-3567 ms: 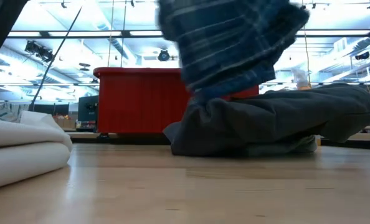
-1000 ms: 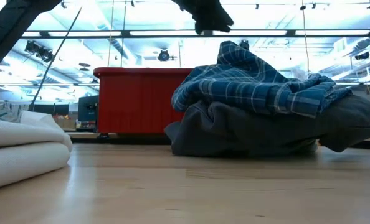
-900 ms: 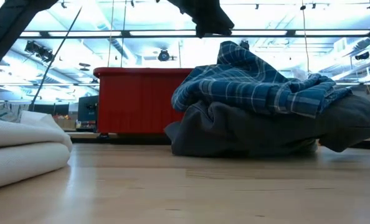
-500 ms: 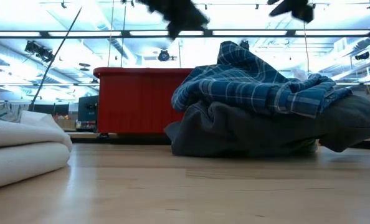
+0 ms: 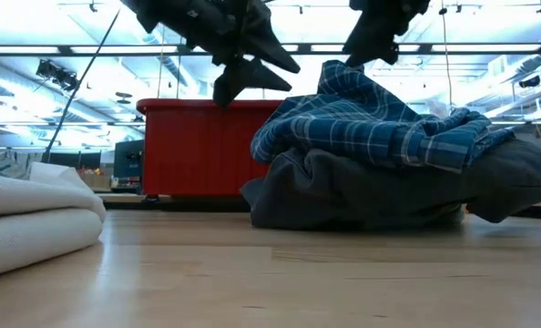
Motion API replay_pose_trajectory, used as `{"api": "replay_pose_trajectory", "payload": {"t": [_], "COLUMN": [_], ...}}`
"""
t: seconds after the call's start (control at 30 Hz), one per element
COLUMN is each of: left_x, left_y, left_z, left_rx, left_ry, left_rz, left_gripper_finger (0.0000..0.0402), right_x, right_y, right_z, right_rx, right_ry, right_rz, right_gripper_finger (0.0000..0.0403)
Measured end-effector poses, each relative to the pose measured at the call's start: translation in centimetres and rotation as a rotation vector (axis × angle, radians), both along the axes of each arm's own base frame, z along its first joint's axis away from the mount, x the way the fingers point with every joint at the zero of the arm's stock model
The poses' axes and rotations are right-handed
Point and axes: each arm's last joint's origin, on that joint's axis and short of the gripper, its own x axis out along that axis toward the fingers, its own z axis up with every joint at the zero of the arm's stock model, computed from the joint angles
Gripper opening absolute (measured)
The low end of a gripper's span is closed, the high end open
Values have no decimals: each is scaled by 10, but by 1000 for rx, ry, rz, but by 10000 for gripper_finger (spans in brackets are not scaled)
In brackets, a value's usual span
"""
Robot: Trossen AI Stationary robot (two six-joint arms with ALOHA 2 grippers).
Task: Fold laundry
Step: Remove the blue shorts from the red organizer bin
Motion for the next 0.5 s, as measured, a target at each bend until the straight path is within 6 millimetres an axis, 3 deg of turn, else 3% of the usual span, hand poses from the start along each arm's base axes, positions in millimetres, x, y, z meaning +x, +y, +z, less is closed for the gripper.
{"api": "replay_pose_trajectory", "payload": {"t": [0.17, 0.3, 0.4, 0.5], "left_x": [0, 0, 0, 0], "left_y": [-11, -12, -11, -11], "left_z": [-2, -1, -1, -1], "left_rx": [44, 62, 55, 40], "left_ry": [3, -4, -6, -5], "left_rz": [86, 122, 129, 138], "left_gripper_finger": [144, 144, 144, 144], "right_x": [12, 25, 30, 29], "right_y": [-6, -10, -12, -11], "right_z": [-11, -27, -33, -35], "right_rx": [-79, -79, -41, -3], "right_ry": [50, 106, 121, 132], "right_rz": [24, 49, 56, 64], "right_gripper_finger": [234, 242, 212, 154]}}
